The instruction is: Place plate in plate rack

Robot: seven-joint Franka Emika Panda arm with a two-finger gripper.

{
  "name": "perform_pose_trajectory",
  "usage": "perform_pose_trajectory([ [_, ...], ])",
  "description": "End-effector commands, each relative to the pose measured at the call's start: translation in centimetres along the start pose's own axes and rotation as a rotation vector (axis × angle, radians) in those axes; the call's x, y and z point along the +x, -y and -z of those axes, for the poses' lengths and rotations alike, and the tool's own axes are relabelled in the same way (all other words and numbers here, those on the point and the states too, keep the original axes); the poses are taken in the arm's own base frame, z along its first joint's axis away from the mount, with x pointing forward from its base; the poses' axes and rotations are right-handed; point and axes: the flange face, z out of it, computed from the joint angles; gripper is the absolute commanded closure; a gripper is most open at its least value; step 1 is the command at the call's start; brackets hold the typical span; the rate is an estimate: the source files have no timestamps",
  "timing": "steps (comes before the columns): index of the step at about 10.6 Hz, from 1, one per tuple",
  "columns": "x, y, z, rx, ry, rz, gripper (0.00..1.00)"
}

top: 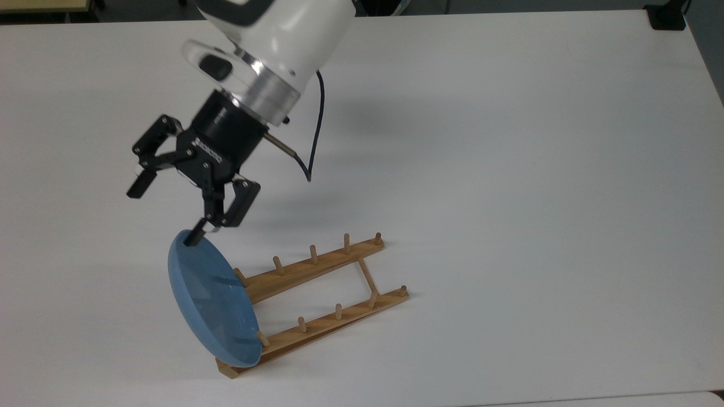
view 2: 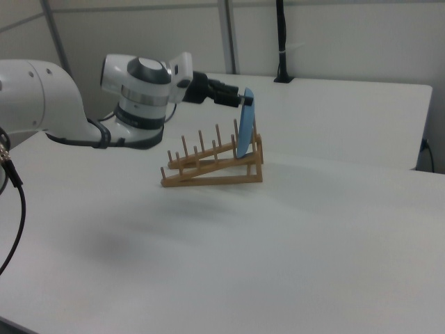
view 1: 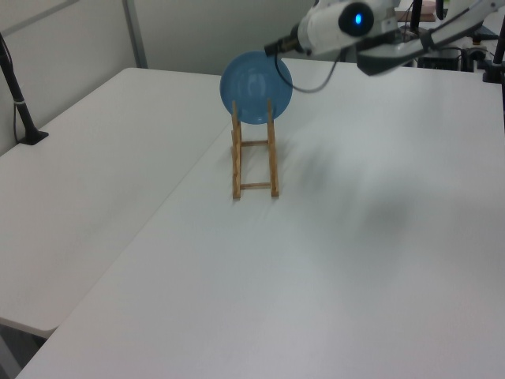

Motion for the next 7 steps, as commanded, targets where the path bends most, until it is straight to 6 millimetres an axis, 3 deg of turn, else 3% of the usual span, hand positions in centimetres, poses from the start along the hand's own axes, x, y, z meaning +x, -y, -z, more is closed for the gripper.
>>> perform_pose_trajectory([
  [1, 5.5, -1.6, 3.9, 0.018, 0.125, -0.161, 0.0],
  [2, 6.6, -2.6, 4.9, -0.006, 0.225, -0.197, 0.0],
  [4, 8.5, -3.1, 8.8, 0.0, 0.4, -0.21, 0.0],
  [7, 9.4, -4.7, 14.9, -0.023, 0.649, -0.317, 0.0],
])
